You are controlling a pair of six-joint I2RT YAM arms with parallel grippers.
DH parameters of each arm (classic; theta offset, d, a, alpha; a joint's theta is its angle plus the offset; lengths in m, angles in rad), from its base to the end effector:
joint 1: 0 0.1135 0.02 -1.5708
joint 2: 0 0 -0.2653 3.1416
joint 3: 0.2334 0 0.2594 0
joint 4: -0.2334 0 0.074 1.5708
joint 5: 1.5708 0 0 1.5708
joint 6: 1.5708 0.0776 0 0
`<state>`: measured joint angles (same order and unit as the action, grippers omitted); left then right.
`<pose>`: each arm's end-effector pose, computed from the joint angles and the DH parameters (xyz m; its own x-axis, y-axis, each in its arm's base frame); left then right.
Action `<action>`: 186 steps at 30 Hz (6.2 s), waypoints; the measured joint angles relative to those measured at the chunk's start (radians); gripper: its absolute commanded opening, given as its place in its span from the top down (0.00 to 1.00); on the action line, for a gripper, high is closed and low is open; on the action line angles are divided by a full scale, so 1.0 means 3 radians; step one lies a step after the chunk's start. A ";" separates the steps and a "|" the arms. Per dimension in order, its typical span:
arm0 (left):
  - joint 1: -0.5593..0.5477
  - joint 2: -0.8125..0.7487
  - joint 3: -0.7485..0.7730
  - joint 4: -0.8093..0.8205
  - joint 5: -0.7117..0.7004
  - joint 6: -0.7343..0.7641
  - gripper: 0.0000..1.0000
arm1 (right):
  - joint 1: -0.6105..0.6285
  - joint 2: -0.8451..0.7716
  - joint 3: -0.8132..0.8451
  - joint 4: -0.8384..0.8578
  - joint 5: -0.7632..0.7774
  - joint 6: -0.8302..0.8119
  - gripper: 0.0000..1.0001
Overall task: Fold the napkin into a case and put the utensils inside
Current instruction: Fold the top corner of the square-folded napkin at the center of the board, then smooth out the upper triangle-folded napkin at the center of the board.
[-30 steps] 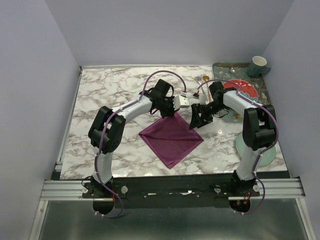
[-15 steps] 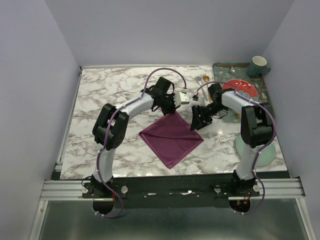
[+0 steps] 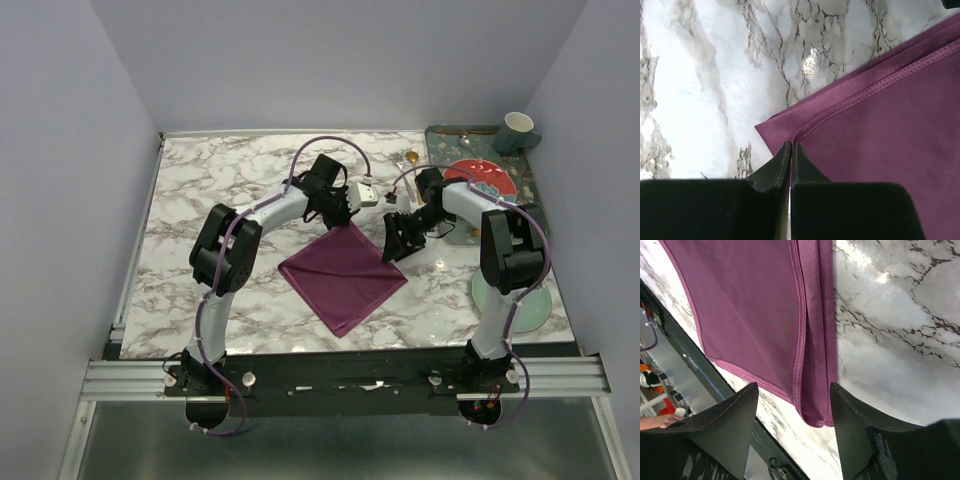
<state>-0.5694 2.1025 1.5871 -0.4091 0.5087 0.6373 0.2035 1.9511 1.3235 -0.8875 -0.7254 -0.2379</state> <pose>0.3915 -0.2955 0.1568 -0.1132 0.6895 -0.7154 0.9771 0.2080 0.0459 0.3474 0.1243 0.1284 -0.9062 -0.3670 -0.2102 -0.4125 0.6574 0.6306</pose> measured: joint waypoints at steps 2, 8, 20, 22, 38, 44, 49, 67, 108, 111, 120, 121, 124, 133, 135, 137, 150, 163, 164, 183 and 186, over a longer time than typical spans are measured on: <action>0.0003 0.0001 0.0018 0.0010 0.0000 -0.0003 0.90 | 0.0000 0.0013 0.0000 0.0000 0.0011 0.0000 0.33; 0.0013 0.0005 0.0033 0.0061 -0.0004 -0.0009 0.87 | 0.0000 0.0050 0.0000 0.0000 0.0036 0.0001 0.34; 0.0070 0.0034 0.0092 0.0057 -0.0072 -0.0122 0.44 | 0.0000 0.0064 -0.0048 0.0001 0.0149 -0.0013 0.29; 0.0145 -0.0024 0.0057 0.0058 -0.0062 -0.0228 0.43 | 0.0000 0.0064 -0.0094 -0.0001 0.0164 -0.0032 0.23; 0.0748 -0.2066 -0.1760 -0.0331 0.0533 -0.0623 0.47 | -0.0001 -0.0159 -0.0376 -0.0156 0.0126 -0.0291 0.16; 0.0754 -0.2186 -0.2257 -0.0504 0.0612 -0.0685 0.53 | -0.0004 -0.0151 -0.0425 -0.0160 0.0070 -0.0242 0.23; 0.0754 -0.2196 -0.2276 -0.0528 0.0629 -0.0708 0.59 | -0.0003 -0.0060 -0.0426 -0.0169 -0.0024 -0.0131 0.24; 0.1353 -0.1882 -0.2032 -0.0259 0.0791 -0.1016 0.50 | 0.0089 0.0167 -0.0286 -0.0161 -0.0267 0.0364 0.18; 0.0612 -0.1914 -0.2354 0.1775 0.1259 -0.4022 0.01 | 0.0610 -0.0354 0.0003 0.1008 -0.1078 0.1532 0.00; 0.0554 -0.1893 -0.2655 0.2255 0.1417 -0.4482 0.01 | 0.0739 -0.0427 -0.0277 0.1186 -0.1144 0.1631 0.00; 0.0516 -0.1476 -0.2904 0.3096 0.1396 -0.5146 0.01 | 0.0715 -0.0183 -0.0556 0.1526 -0.1325 0.1726 0.00; 0.0516 -0.1433 -0.2904 0.3119 0.1397 -0.5163 0.01 | 0.0715 -0.0167 -0.0572 0.1541 -0.1330 0.1726 0.00; 0.0515 -0.1314 -0.2904 0.3184 0.1397 -0.5203 0.01 | 0.0712 -0.0154 -0.0669 0.1598 -0.1330 0.1726 0.00; 0.0546 -0.1048 -0.2900 0.3236 0.1331 -0.5201 0.01 | 0.0715 -0.0046 -0.0763 0.1617 -0.1389 0.1700 0.00; 0.0582 -0.0989 -0.2899 0.3234 0.1328 -0.5192 0.01 | 0.0697 0.0042 -0.0763 0.1617 -0.1391 0.1691 0.00; 0.0641 -0.0931 -0.2899 0.3229 0.1324 -0.5166 0.01 | 0.0661 0.0117 -0.0763 0.1617 -0.1391 0.1689 0.00; 0.0782 -0.0745 -0.2898 0.3379 0.1413 -0.5140 0.01 | 0.0378 0.0270 -0.0830 0.1677 -0.1678 0.1617 0.00; 0.0979 -0.0692 -0.2897 0.3366 0.1589 -0.5055 0.01 | 0.0151 0.0295 -0.0975 0.1737 -0.1948 0.1448 0.00; 0.1001 -0.0687 -0.2897 0.3363 0.1610 -0.5047 0.01 | 0.0150 0.0298 -0.0975 0.1734 -0.1951 0.1443 0.00; 0.1132 -0.0688 -0.2899 0.3304 0.1727 -0.4930 0.01 | 0.0291 0.0130 -0.0926 0.1549 -0.1704 0.1432 0.00; 0.1130 -0.0693 -0.2900 0.3301 0.1726 -0.4917 0.01 | 0.0520 -0.0042 -0.0824 0.1517 -0.1640 0.1498 0.00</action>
<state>-0.2302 1.8946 0.7170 0.5812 1.0264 -0.8379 0.3595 1.9385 1.0763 -0.4324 -1.2175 0.2115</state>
